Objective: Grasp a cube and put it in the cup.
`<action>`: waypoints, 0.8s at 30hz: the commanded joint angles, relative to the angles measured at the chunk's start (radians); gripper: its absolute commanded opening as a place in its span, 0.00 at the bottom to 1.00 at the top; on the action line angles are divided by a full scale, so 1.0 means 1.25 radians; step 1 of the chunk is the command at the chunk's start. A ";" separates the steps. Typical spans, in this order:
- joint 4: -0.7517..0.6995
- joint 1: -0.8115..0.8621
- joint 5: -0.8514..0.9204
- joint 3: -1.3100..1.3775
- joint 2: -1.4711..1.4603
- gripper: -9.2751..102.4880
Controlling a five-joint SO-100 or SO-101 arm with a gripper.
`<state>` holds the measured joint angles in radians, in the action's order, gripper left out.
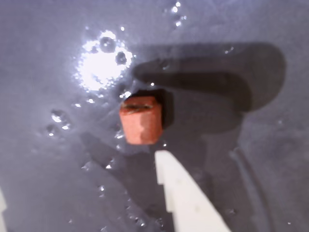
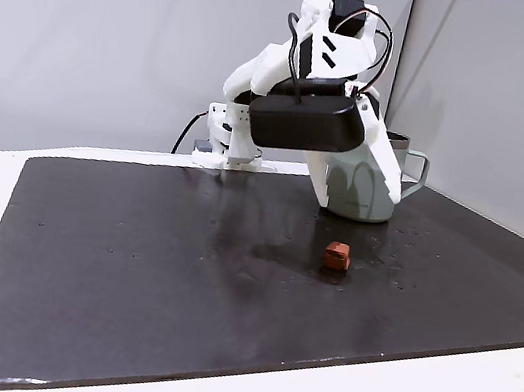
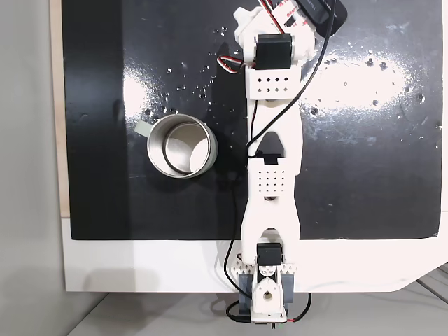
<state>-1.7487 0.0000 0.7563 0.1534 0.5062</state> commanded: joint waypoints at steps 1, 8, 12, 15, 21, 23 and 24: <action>-0.004 0.016 -0.009 0.009 -0.005 0.39; -0.004 0.025 -0.015 0.009 -0.075 0.39; -0.001 0.022 -0.020 0.012 -0.106 0.38; 0.000 0.013 -0.028 0.020 -0.123 0.38; 0.005 -0.012 -0.036 0.021 -0.146 0.37; 0.006 -0.016 -0.039 0.021 -0.150 0.37; 0.007 -0.017 -0.040 0.021 -0.151 0.36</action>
<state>-1.7487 -0.0061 0.7164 0.1519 0.3114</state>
